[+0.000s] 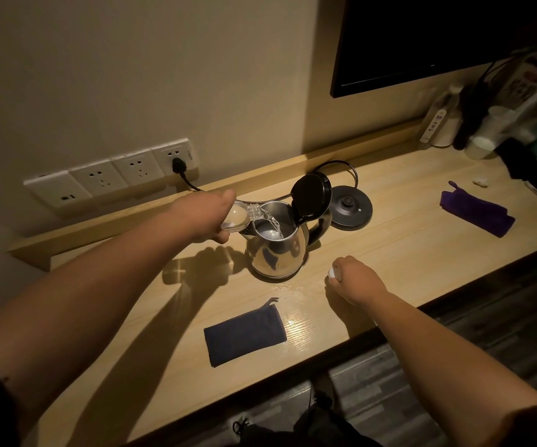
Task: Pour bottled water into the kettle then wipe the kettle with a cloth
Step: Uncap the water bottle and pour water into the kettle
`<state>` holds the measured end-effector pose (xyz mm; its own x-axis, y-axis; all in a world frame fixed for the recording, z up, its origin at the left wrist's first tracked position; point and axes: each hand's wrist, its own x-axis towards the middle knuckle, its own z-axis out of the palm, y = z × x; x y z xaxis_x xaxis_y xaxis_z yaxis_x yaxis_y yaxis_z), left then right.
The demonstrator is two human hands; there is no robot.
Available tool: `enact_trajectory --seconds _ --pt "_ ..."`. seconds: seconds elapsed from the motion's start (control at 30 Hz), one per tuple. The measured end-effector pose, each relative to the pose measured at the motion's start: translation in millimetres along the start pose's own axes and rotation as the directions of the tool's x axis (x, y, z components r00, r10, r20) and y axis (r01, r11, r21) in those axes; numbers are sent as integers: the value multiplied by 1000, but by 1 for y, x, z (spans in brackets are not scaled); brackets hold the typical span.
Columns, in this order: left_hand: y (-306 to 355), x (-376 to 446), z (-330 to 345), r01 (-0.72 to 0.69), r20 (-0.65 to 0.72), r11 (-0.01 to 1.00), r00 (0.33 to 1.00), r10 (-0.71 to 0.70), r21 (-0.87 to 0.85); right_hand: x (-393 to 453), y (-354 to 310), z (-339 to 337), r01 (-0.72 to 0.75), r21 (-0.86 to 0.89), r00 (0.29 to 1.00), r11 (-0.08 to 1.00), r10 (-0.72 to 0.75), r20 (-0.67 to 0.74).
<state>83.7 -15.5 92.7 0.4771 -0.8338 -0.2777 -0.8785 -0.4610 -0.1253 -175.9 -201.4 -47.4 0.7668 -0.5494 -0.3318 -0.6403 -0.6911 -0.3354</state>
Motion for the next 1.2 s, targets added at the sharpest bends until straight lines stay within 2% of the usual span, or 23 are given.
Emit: enact_trajectory --seconds 1.2 --pt "3 -9 -15 -13 -17 987 1000 16 160 1 -6 1 13 4 1000 1000 -13 -18"
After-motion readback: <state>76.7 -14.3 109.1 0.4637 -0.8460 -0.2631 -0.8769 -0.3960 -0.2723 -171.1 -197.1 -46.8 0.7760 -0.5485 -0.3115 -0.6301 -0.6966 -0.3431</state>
